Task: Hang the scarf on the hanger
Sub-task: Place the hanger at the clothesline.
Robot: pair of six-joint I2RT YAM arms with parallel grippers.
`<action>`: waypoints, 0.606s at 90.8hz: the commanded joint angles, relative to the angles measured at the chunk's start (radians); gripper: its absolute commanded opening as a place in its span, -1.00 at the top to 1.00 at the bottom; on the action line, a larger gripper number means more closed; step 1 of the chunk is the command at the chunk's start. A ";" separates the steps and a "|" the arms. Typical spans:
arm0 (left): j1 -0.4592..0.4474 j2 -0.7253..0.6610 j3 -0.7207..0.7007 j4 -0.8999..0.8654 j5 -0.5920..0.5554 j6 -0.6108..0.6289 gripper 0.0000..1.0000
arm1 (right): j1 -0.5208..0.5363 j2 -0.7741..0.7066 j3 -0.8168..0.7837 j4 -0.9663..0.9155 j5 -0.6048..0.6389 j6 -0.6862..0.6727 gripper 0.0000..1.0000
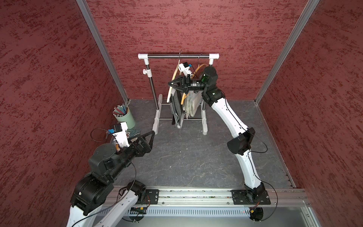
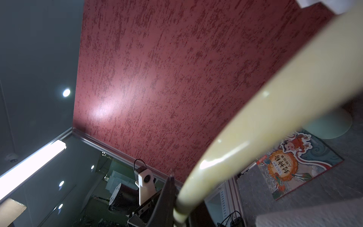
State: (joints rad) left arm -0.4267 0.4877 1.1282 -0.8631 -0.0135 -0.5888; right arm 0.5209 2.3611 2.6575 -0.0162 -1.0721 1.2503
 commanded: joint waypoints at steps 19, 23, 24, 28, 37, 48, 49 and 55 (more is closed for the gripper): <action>-0.001 0.005 -0.044 0.056 0.008 -0.038 -0.99 | -0.005 -0.004 0.011 0.135 -0.058 0.000 1.00; -0.002 0.013 -0.046 0.065 0.014 -0.044 -0.99 | -0.002 -0.025 -0.005 0.111 -0.085 -0.033 0.88; -0.002 0.016 -0.047 0.068 0.016 -0.045 -0.99 | -0.001 -0.032 -0.014 0.106 -0.093 -0.042 0.84; -0.001 0.028 -0.048 0.080 0.026 -0.045 -0.99 | 0.001 -0.066 -0.053 0.066 -0.110 -0.102 0.34; -0.001 0.054 -0.043 0.098 0.027 -0.044 -0.99 | 0.002 -0.177 -0.146 -0.122 -0.083 -0.339 -0.57; 0.000 0.107 -0.010 0.088 0.017 -0.043 -0.99 | -0.003 -0.259 -0.170 -0.356 -0.066 -0.562 -0.79; 0.000 0.112 -0.005 0.082 0.015 -0.044 -0.99 | -0.004 -0.267 -0.173 -0.375 -0.067 -0.576 -0.80; 0.000 0.154 0.024 0.051 0.013 -0.044 -0.99 | -0.002 -0.319 -0.220 -0.456 -0.054 -0.668 -0.85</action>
State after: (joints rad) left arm -0.4267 0.5938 1.1034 -0.8032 -0.0002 -0.6258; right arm 0.5121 2.1696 2.4722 -0.2775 -1.1179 0.8501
